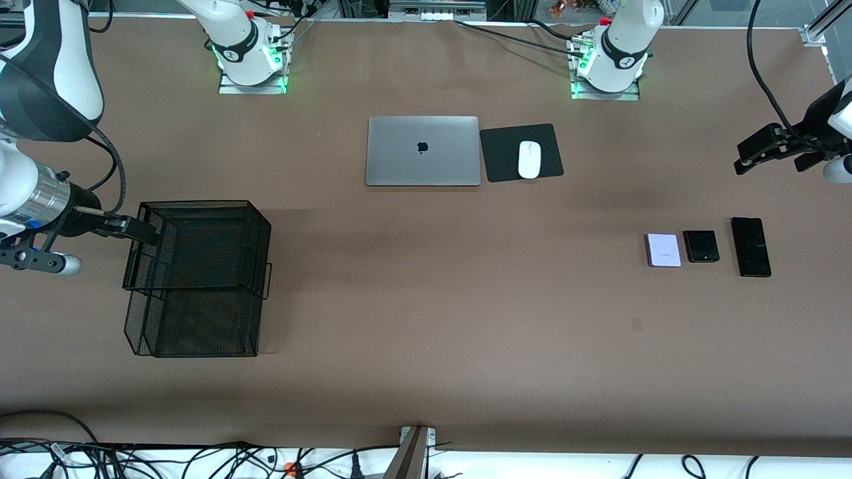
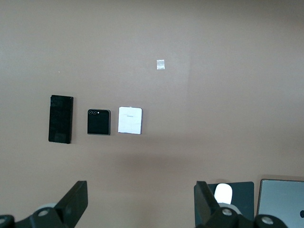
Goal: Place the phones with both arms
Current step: 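Reach the left gripper to the white Huawei phone and grasp it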
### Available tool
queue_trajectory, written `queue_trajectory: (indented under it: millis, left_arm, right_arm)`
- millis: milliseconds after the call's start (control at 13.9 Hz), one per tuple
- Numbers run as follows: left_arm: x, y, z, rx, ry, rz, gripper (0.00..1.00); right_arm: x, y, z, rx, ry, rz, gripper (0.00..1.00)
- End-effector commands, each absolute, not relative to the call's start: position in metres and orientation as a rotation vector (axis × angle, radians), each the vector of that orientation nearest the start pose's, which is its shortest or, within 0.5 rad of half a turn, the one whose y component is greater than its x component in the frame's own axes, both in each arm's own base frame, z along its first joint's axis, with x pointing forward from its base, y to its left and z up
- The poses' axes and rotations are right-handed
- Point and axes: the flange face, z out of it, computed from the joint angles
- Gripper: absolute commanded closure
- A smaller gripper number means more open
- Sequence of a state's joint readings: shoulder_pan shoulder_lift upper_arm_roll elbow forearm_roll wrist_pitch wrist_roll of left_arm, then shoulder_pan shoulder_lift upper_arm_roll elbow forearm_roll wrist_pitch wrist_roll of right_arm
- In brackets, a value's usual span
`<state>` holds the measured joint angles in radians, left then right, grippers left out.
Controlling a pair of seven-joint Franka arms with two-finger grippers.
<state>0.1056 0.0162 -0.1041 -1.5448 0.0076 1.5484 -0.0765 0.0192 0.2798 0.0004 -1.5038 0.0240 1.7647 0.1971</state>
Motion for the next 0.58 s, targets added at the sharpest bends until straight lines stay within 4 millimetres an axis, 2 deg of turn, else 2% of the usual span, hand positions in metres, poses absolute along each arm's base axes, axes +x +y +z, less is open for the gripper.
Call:
queue_trajectory:
  millis: [0, 361, 505]
  left_arm:
    - [0.558, 0.002, 0.632, -3.158, -0.111, 0.001, 0.00]
    - [0.557, 0.003, 0.621, -3.145, -0.106, 0.039, 0.00]
    - [0.561, 0.008, 0.597, -3.103, -0.082, 0.072, 0.00]
  right_arm:
    - [0.643, 0.016, 0.512, -3.102, 0.306, 0.012, 0.00]
    - [0.643, 0.016, 0.510, -3.105, 0.283, 0.019, 0.00]
    - [0.643, 0.016, 0.510, -3.105, 0.285, 0.021, 0.00]
